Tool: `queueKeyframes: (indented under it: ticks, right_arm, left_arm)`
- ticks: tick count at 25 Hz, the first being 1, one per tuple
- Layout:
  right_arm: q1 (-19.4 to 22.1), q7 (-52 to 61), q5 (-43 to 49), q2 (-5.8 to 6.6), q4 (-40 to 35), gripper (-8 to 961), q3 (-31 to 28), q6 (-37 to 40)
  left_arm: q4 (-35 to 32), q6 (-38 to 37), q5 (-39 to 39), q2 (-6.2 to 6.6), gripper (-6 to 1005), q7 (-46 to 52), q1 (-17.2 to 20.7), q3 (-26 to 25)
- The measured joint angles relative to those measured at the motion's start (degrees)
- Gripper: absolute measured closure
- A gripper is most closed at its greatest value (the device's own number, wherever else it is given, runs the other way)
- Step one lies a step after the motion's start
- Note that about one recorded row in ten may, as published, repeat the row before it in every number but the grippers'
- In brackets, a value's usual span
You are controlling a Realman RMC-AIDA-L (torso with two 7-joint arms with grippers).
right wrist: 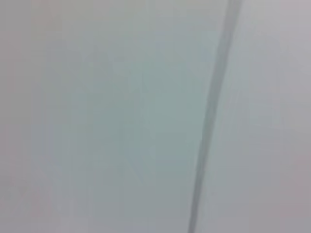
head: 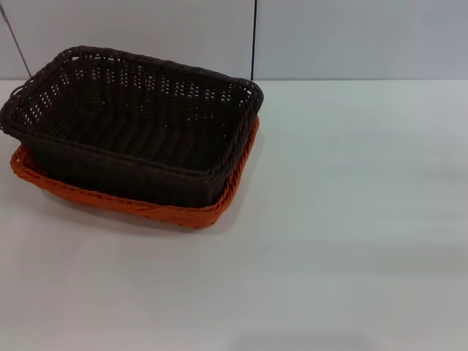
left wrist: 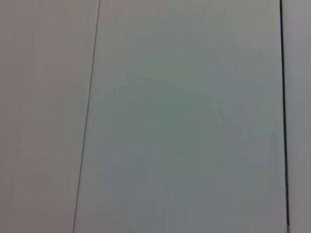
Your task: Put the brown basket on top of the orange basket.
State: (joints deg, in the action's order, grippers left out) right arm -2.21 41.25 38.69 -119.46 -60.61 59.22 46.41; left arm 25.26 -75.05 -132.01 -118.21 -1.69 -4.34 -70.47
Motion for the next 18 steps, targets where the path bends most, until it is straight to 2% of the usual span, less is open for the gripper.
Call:
queueKeyframes:
  ticks: [1, 2, 3, 6, 7, 8, 9, 12, 18]
  right_arm:
    - [0.0, 0.0, 0.0, 0.0, 0.0, 380, 0.0, 0.0]
    - [-1.4, -11.8, -11.3, 0.17, 12.7, 380, -1.4, 13.3]
    - [-1.4, -11.8, -11.3, 0.17, 12.7, 380, -1.4, 13.3]
    - [-6.1, -27.3, -25.7, 0.49, 32.3, 380, -3.6, 35.0]
    - [-9.2, -32.3, -31.0, 0.47, 41.0, 380, -5.8, 43.8]
    - [-9.2, -32.3, -31.0, 0.47, 41.0, 380, -5.8, 43.8]
    - [-11.8, -33.6, -33.8, 0.42, 47.2, 380, -8.1, 48.5]
    - [-13.9, -33.4, -34.8, 0.4, 51.3, 380, -10.5, 48.8]
    - [-15.0, -31.0, -34.9, 0.23, 54.1, 380, -12.6, 48.3]
  left_arm:
    - [0.0, 0.0, 0.0, 0.0, 236, 0.0, 0.0, 0.0]
    - [-0.6, 0.0, 0.0, -0.05, 236, 0.0, -0.3, -0.4]
    - [-0.6, 0.0, 0.0, -0.05, 236, 0.0, -0.3, -0.4]
    - [-2.4, -0.1, 0.0, -0.12, 236, 0.0, -1.3, -0.8]
    - [-3.1, -0.1, 0.0, -0.15, 236, 0.0, -1.8, -0.9]
    - [-3.1, -0.1, 0.0, -0.15, 236, 0.0, -1.8, -0.9]
    - [-3.3, -0.1, 0.0, -0.17, 236, 0.0, -1.9, -0.9]
    - [-4.0, -0.1, 0.0, -0.17, 236, 0.0, -2.5, -1.2]
    - [-5.5, 0.0, 0.0, -0.19, 236, 0.0, -3.7, -1.8]
